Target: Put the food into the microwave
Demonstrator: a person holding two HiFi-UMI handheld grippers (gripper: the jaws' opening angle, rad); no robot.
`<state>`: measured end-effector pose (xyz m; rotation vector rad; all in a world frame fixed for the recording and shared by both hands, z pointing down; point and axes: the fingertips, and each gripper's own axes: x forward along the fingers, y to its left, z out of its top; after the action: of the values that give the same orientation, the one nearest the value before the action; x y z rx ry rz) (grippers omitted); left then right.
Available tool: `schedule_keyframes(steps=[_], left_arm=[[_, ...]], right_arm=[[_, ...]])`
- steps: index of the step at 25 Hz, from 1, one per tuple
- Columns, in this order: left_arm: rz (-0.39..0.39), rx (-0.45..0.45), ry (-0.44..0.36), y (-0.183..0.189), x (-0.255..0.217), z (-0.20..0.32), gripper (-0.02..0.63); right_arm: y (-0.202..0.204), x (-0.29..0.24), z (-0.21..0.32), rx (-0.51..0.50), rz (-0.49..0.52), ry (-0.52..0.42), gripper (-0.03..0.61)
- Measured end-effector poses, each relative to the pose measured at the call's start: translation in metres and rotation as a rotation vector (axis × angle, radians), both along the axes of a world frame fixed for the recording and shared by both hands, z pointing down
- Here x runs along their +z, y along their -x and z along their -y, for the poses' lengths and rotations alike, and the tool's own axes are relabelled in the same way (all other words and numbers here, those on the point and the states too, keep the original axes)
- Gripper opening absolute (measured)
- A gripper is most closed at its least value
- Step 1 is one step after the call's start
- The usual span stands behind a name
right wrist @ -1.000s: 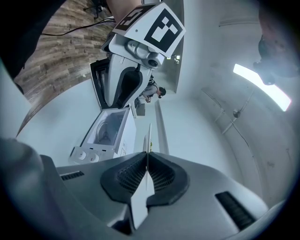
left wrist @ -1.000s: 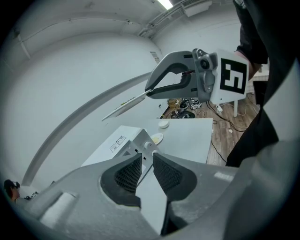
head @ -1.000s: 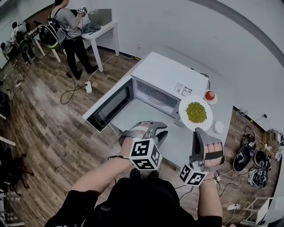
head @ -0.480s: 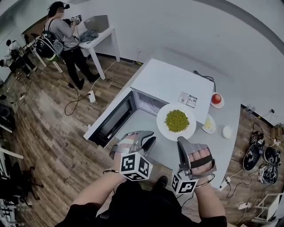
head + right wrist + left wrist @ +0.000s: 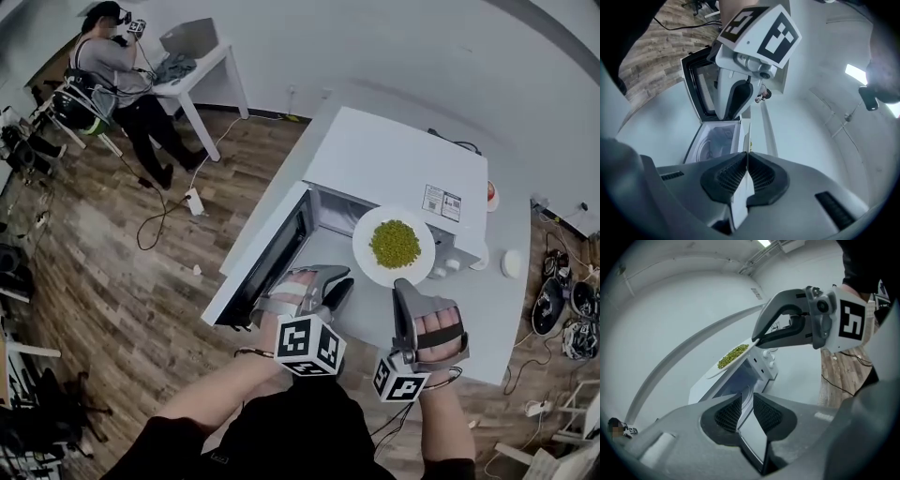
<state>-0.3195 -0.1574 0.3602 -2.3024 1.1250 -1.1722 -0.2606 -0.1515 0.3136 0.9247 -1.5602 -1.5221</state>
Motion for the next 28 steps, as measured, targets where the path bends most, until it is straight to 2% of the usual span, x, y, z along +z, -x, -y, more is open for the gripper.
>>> schedule_keyframes(steps=[4,6,10,14,19,28], left_arm=[[-0.055,-0.035,-0.020,0.006,0.013,0.016,0.083],[-0.069,-0.043,-0.004,0.010,0.028,0.019,0.083],[-0.071,-0.069,0.050,0.019,0.072,0.028,0.083],[-0.053,-0.095,0.058,0.025,0.106,0.043,0.083],[-0.072,-0.098,0.034,0.016,0.128,0.067,0.083],[-0.075,-0.115,0.076,0.012,0.170,0.100,0.083]], right_arm=[[0.013,0.026,0.002,-0.033,-0.017,0.014,0.023],[0.017,0.040,0.005,-0.034,-0.019,0.025,0.023],[0.015,0.065,0.020,-0.013,-0.017,0.039,0.023],[0.020,0.092,0.041,-0.010,-0.025,0.040,0.023],[0.023,0.131,0.072,0.007,-0.035,0.019,0.023],[0.025,0.193,0.125,0.040,-0.013,0.048,0.025]])
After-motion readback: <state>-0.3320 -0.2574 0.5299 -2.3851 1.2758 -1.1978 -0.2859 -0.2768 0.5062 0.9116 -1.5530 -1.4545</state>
